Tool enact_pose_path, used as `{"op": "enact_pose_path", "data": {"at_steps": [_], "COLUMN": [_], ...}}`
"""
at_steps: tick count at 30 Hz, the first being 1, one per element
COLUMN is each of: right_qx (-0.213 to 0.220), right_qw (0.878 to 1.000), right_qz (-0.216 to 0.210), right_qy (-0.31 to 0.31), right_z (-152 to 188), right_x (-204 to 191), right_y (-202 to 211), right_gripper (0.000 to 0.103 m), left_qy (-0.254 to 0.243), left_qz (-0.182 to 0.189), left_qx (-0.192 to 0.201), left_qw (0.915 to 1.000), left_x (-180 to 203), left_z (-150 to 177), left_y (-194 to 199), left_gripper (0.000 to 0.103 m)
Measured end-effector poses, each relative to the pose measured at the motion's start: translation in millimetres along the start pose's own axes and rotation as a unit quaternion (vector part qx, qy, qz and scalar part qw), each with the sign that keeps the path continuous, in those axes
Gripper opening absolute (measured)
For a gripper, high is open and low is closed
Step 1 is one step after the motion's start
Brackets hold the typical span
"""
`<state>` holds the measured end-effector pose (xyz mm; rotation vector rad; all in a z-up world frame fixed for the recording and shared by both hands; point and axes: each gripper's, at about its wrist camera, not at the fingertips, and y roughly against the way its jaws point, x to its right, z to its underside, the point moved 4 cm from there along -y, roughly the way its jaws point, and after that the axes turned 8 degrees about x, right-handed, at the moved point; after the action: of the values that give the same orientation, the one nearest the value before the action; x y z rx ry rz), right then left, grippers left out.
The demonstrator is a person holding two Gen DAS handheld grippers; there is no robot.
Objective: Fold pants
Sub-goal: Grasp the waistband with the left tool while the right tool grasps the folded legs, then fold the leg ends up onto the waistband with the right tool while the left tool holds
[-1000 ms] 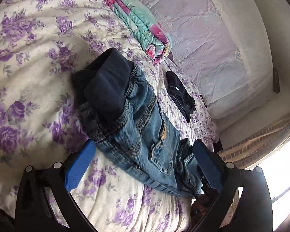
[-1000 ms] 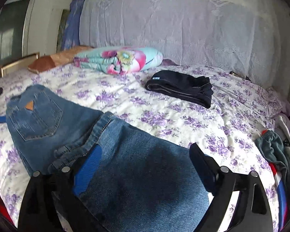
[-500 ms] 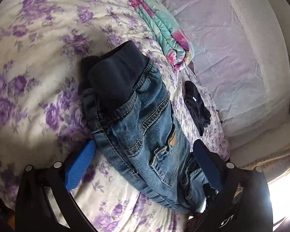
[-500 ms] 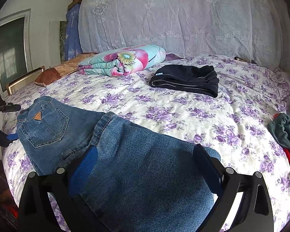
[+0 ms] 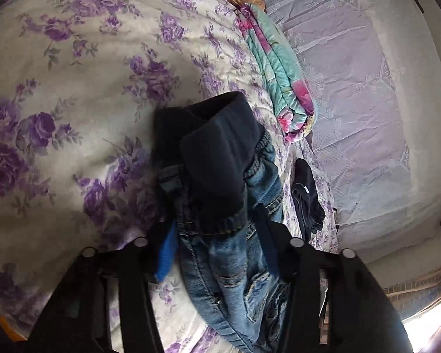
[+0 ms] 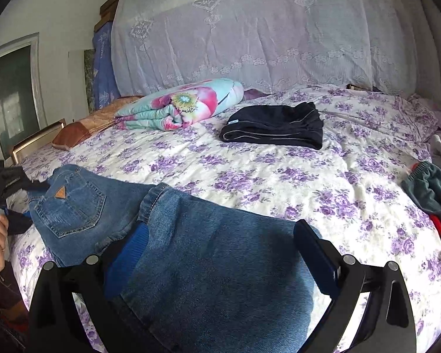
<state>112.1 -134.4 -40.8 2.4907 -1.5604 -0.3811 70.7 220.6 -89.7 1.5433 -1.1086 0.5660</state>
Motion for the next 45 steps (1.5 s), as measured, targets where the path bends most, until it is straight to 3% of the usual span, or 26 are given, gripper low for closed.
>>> {"op": "enact_pose_path", "data": {"at_steps": [2,3,4,5,6,7,8,12,14,16,19,22,24,25,28,29,30,31,32,33,36,39,41,42,43,45], "right_qx": [0.069,0.085,0.07,0.019,-0.077,-0.174,-0.19,-0.132,-0.077,-0.038,-0.019,-0.004,0.011,0.015,0.016,0.015,0.015,0.016,0.018,0.019,0.024,0.042,0.046,0.049,0.052,0.068], "right_qw": [0.998,0.996,0.997,0.998,0.995,0.982,0.979,0.991,0.996,0.995,0.982,0.951,0.939,0.936,0.939,0.94,0.94,0.939,0.938,0.937,0.939,0.946,0.954,0.962,0.97,0.982], "right_qz": [-0.003,0.005,0.025,0.05,0.058,0.046,0.047,-0.011,-0.006,0.029,0.095,0.055,0.031,0.024,0.018,0.014,0.011,0.009,0.006,0.003,0.002,0.0,0.011,0.013,0.014,0.01], "right_qy": [-0.014,-0.012,-0.002,0.016,0.037,0.051,0.057,-0.005,-0.053,-0.093,-0.162,-0.304,-0.344,-0.351,-0.342,-0.34,-0.34,-0.344,-0.346,-0.348,-0.343,-0.323,-0.295,-0.268,-0.238,-0.176], "right_z": [-9,-10,-8,0,16,37,40,25,17,14,25,46,52,52,52,52,53,54,54,54,54,46,34,22,9,-23], "right_x": [4,5,5,4,1,-2,-2,17,44,80,134,178,190,193,187,186,185,187,188,189,186,179,168,159,148,124], "right_y": [28,35,33,18,-8,-31,-37,-13,16,43,68,78,79,78,76,74,75,78,77,79,84,90,93,94,96,101], "right_gripper": [0.099,0.099,0.099,0.1,0.099,0.1,0.1,0.099,0.099,0.099,0.099,0.099,0.099,0.099,0.099,0.099,0.099,0.099,0.099,0.099,0.099,0.099,0.099,0.099,0.099,0.099], "left_qy": [-0.007,-0.01,-0.018,-0.027,-0.039,-0.057,-0.079,-0.181,-0.24,-0.308,-0.41,-0.517,-0.6,-0.647,-0.754,-0.776,-0.788,-0.794,-0.793,-0.782,-0.717,-0.647,-0.607,-0.593,-0.587,-0.59], "left_qz": [0.006,0.008,0.008,0.006,0.003,0.001,-0.001,0.008,0.019,0.036,0.072,0.111,0.121,0.116,0.091,0.082,0.081,0.086,0.095,0.11,0.143,0.16,0.161,0.157,0.151,0.122], "left_qx": [-0.001,0.001,0.003,0.007,0.013,0.02,0.03,0.069,0.088,0.11,0.133,0.133,0.119,0.105,0.023,-0.007,-0.022,-0.014,-0.007,-0.017,-0.024,-0.028,-0.019,-0.012,-0.011,-0.021], "left_qw": [1.0,0.9999,0.9998,0.9996,0.9991,0.9982,0.9964,0.981,0.9665,0.9445,0.8997,0.8385,0.7816,0.7461,0.6498,0.6256,0.6097,0.6019,0.6015,0.6129,0.6817,0.7455,0.7782,0.7894,0.7951,0.798], "left_x": [-2,-2,0,3,7,14,22,71,103,139,192,236,250,249,218,202,189,183,181,183,201,216,232,236,243,246], "left_z": [-1,-1,-1,-1,0,2,3,18,33,55,101,167,224,256,340,360,372,375,372,363,320,274,253,244,242,241], "left_y": [-1,0,1,2,4,7,10,31,42,53,63,61,50,38,-2,-10,-11,-6,1,8,29,41,39,34,27,5], "left_gripper": [0.035,0.034,0.033,0.031,0.029,0.028,0.026,0.024,0.024,0.024,0.024,0.024,0.024,0.024,0.029,0.03,0.034,0.035,0.046,0.064,0.084,0.086,0.086,0.087,0.088,0.089]}}
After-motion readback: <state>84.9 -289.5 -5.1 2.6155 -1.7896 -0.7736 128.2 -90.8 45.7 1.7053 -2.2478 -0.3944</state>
